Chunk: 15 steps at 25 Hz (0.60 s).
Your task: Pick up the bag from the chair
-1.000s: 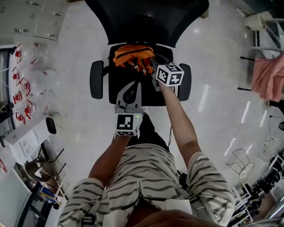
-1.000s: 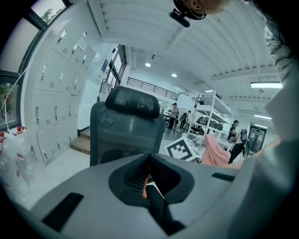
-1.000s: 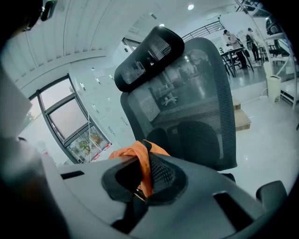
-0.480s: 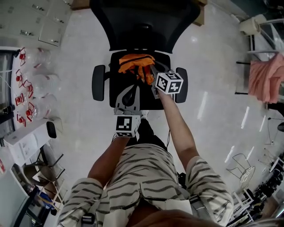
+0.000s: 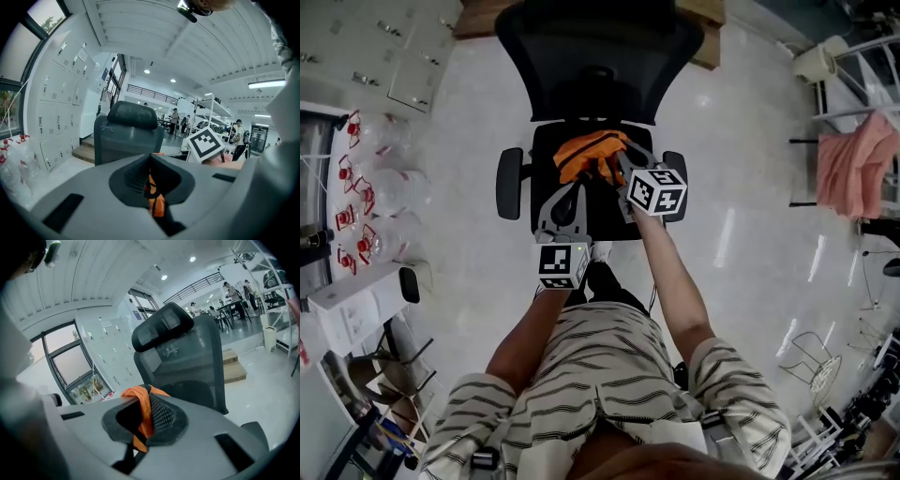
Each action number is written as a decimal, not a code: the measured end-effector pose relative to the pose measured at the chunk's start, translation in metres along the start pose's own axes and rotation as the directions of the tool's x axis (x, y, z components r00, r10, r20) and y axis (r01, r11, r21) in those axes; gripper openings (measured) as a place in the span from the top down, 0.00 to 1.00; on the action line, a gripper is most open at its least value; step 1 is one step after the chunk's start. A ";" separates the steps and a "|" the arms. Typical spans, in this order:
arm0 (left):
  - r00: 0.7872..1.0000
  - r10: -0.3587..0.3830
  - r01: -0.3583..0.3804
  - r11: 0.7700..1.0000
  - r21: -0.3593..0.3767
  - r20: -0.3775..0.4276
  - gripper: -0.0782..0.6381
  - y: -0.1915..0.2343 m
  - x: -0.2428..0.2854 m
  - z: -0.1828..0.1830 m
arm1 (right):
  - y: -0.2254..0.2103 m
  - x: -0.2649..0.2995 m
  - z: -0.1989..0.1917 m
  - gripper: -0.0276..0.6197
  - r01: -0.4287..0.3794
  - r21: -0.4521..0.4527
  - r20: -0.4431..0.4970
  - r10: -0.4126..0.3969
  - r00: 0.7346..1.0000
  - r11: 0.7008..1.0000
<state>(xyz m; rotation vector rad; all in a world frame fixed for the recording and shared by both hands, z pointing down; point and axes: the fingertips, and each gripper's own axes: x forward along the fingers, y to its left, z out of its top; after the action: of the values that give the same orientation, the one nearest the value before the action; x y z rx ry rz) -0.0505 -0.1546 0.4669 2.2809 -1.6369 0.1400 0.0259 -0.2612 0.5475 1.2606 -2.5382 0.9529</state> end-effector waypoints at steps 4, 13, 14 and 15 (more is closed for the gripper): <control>1.000 -0.016 0.016 1.000 0.011 0.013 0.86 -0.007 -0.002 0.011 | 0.013 -0.015 0.013 0.92 -0.006 0.020 0.033 0.006 0.999 1.000; 0.998 -0.039 0.038 0.999 0.033 0.054 0.86 -0.015 -0.018 0.035 | 0.047 -0.046 0.033 0.92 -0.017 0.007 0.083 0.016 0.996 1.000; 0.998 -0.041 0.039 0.999 0.036 0.057 0.86 -0.015 -0.020 0.037 | 0.049 -0.049 0.034 0.92 -0.016 0.005 0.087 0.015 0.996 1.000; 0.997 -0.041 0.039 0.999 0.038 0.059 0.86 -0.016 -0.022 0.038 | 0.051 -0.052 0.035 0.92 -0.014 0.002 0.090 0.014 0.996 1.000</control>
<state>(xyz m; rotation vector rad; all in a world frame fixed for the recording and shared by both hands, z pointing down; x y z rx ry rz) -0.0468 -0.1427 0.4218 2.3655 -1.6291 0.0936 0.0248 -0.2251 0.4757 1.3167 -2.6174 0.9229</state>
